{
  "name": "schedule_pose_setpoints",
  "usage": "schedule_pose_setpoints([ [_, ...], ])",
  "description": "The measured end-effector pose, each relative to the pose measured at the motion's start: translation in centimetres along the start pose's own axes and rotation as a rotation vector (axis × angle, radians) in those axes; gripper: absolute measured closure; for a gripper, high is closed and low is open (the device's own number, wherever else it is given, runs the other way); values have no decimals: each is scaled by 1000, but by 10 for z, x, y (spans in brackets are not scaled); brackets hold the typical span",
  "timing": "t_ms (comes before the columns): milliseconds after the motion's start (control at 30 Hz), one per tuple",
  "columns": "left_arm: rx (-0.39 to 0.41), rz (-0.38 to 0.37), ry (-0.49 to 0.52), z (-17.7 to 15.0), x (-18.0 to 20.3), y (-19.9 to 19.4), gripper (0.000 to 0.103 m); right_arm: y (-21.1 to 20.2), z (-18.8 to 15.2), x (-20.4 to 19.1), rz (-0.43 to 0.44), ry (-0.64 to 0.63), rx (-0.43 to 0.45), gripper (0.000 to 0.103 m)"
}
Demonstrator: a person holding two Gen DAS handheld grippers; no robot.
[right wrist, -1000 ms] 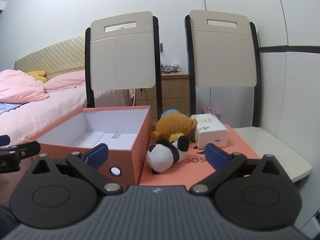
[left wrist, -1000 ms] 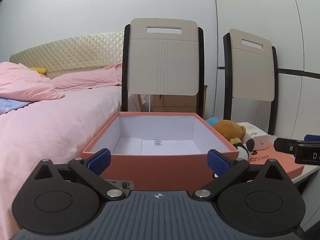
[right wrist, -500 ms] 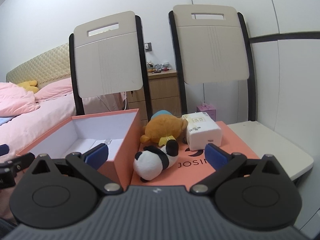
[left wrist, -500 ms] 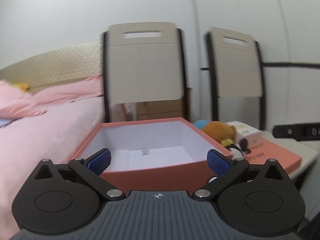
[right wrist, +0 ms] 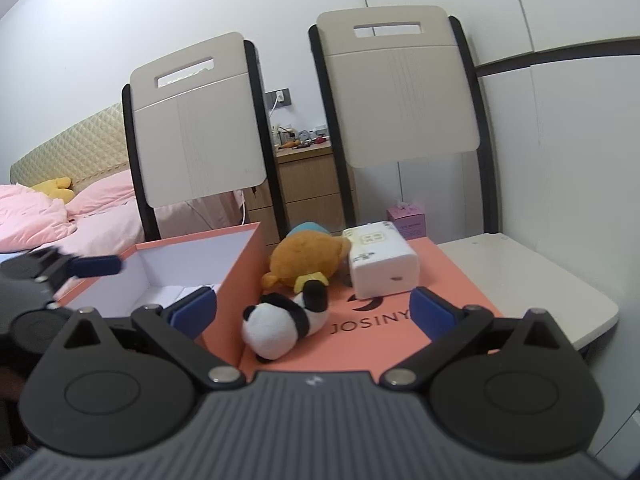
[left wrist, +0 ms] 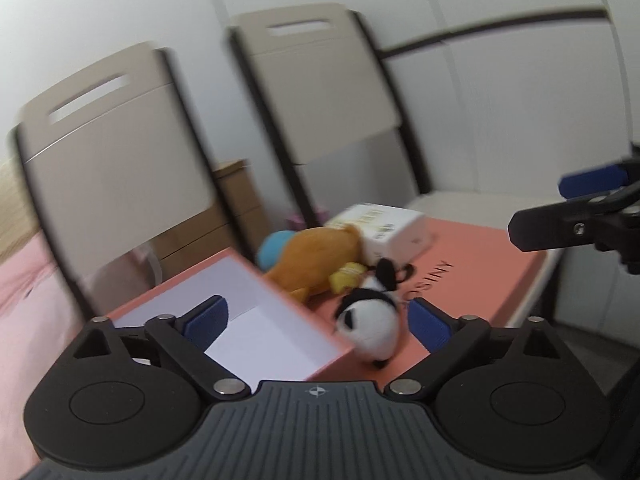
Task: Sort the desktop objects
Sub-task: 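Reach the left gripper to the panda plush and close on it, then carry the panda plush with the left gripper into the pink box and release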
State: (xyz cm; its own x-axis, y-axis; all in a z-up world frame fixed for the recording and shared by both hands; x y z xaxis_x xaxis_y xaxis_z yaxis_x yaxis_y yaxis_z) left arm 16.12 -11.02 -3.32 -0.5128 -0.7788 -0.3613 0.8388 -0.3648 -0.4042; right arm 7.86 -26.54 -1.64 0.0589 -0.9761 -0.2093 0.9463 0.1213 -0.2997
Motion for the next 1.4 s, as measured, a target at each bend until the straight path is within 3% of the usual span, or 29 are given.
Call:
schedule_pose_setpoints([
  [100, -61, -43, 88, 6, 14, 29, 23, -6, 0, 11, 5, 9, 3, 0],
  [433, -282, -55, 380, 2, 55, 111, 33, -23, -1, 44, 8, 85, 12, 0],
  [767, -391, -11, 450, -10, 63, 142, 33, -27, -2, 52, 2, 105, 17, 0],
  [800, -401, 4, 457, -10, 63, 143, 38, -27, -2, 51, 4, 104, 14, 0],
  [933, -399, 29, 469, -11, 65, 144, 42, -24, -3, 47, 11, 89, 4, 0],
  [1133, -364, 18, 394, -5, 63, 139, 45, -17, -7, 40, 14, 62, -29, 0],
  [1400, -197, 19, 243, 36, 47, 95, 45, -6, -11, 29, 9, 33, -64, 0],
])
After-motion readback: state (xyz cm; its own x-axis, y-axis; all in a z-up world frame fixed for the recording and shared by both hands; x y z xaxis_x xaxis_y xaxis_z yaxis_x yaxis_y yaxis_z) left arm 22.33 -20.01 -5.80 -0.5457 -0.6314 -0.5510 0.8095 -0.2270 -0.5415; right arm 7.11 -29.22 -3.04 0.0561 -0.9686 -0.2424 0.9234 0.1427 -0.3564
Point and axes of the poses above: each gripper's, at about its wrist camera, not at the fingertips, and y roughly the way its jaws point, x to its right, z to its top, the point moved 5 cm from there along y, roughly the way its jaws point, and after that the axes turned 1 degree about x, right-handed, at the moved point
